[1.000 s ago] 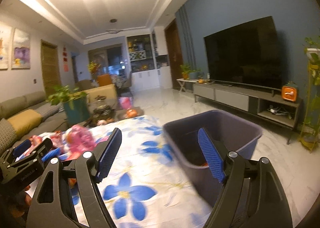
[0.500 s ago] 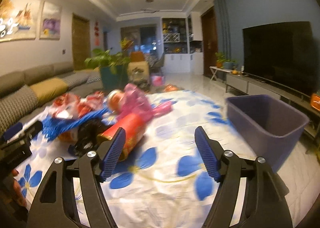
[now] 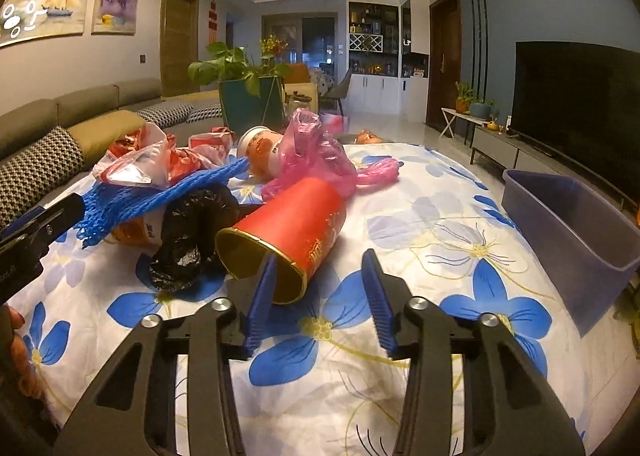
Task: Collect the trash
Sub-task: 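Grasp the blue mesh net with the left tool while the right tool grasps another red cup, then carry the blue mesh net and red cup toward the grey bin with both tools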
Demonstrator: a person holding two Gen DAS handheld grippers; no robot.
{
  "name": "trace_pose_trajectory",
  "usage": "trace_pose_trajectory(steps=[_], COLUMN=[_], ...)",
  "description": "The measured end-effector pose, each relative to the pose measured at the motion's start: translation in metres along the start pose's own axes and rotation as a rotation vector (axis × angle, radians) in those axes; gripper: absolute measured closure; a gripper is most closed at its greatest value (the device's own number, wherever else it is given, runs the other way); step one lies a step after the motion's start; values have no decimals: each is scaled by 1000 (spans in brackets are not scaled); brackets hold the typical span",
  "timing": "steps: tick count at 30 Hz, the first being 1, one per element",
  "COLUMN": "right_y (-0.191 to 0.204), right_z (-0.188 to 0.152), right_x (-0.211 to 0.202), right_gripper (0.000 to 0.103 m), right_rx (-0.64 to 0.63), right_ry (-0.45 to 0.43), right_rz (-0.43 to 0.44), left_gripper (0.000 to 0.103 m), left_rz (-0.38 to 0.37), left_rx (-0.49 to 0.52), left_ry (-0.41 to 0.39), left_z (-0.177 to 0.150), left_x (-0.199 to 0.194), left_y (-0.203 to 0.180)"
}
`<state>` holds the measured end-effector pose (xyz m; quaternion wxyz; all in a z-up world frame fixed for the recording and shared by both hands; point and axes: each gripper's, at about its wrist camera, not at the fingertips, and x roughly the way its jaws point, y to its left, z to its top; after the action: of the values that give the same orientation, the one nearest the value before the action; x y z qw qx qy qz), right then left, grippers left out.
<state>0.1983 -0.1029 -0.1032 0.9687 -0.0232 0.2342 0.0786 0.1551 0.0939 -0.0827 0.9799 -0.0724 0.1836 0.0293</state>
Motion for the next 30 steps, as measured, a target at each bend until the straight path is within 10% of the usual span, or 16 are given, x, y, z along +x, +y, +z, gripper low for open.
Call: trace_pose_trajectory(steps=[5, 19, 30], right_y=[2, -21, -52], right_z=[-2, -3, 3], right_x=[13, -5, -46], right_gripper=[83, 99, 99], right_rx=[-18, 36, 101], right_ry=[51, 21, -50], right_rz=[1, 4, -40], left_gripper=[19, 101, 102], left_rz=[-49, -157, -289], left_rx=[-34, -53, -2], left_ry=[76, 162, 93], left_z=[4, -4, -6], left_x=[19, 26, -28], left_y=[6, 0, -43])
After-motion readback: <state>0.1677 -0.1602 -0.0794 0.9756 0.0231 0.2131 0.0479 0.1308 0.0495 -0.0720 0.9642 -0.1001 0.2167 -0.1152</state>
